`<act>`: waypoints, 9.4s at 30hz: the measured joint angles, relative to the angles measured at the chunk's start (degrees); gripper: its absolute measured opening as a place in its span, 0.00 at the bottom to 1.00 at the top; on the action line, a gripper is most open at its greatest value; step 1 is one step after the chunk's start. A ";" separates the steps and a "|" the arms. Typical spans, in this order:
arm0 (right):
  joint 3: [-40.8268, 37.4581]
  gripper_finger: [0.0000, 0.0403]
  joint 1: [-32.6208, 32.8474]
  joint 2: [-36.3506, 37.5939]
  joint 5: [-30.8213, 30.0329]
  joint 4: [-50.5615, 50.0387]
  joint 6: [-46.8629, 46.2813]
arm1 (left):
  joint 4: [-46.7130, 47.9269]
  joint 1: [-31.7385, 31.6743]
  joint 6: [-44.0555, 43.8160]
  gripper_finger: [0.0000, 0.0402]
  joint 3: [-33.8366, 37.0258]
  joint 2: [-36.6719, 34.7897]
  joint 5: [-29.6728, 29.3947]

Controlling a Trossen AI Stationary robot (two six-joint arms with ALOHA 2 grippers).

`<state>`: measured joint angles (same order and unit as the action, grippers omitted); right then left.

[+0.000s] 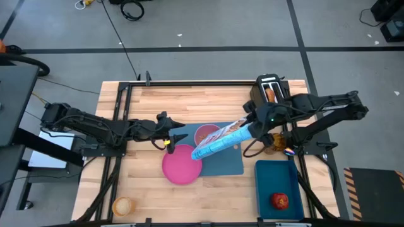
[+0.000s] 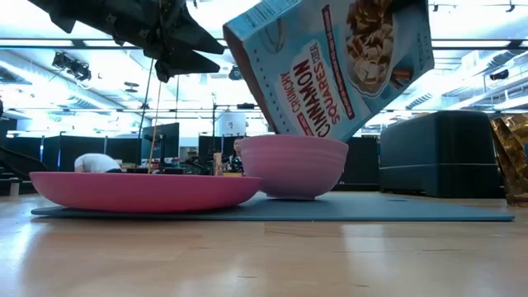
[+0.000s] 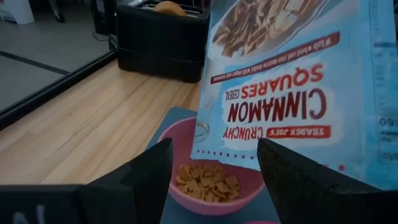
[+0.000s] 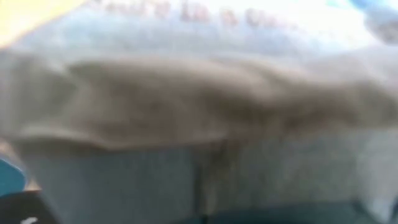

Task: Arrange a breakfast setting
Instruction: Pour the cereal from the cereal box into the pink bowl, then put the toasted bread on the pink plate

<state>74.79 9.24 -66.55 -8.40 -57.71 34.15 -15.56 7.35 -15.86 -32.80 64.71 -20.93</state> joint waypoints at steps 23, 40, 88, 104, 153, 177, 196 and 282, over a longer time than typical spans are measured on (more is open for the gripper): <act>5.20 0.32 -0.63 -2.76 2.52 -2.00 -0.50 | 1.87 0.00 -0.07 0.60 0.02 0.00 0.00; 5.18 0.32 -0.27 -2.50 -0.29 -2.10 -3.80 | 1.90 0.00 -0.47 0.60 0.04 0.02 0.00; 5.15 0.32 6.19 2.04 -5.09 -4.85 -12.50 | 1.91 0.00 -1.52 0.60 0.07 0.02 -0.02; -6.33 0.31 0.07 13.97 -1.54 5.39 -18.23 | -2.36 5.75 9.66 0.60 0.09 -8.88 -0.07; -53.00 0.31 -9.43 58.68 13.59 62.14 -25.58 | -59.49 5.82 19.61 0.63 2.93 22.54 0.10; -65.51 0.31 -9.43 33.72 15.55 118.46 -26.99 | -58.61 -7.58 15.46 0.78 -30.64 42.38 17.94; -65.47 0.66 -9.47 28.54 7.90 119.61 -27.93 | -51.51 -11.53 13.60 0.12 -30.51 33.72 27.08; -45.60 0.93 -3.90 11.42 2.07 78.33 -30.76 | 67.38 -29.72 -37.26 0.71 2.29 -13.00 -11.71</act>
<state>29.19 5.34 -55.13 -6.33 20.62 3.39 51.82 -22.37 -53.12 -30.50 51.70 -32.64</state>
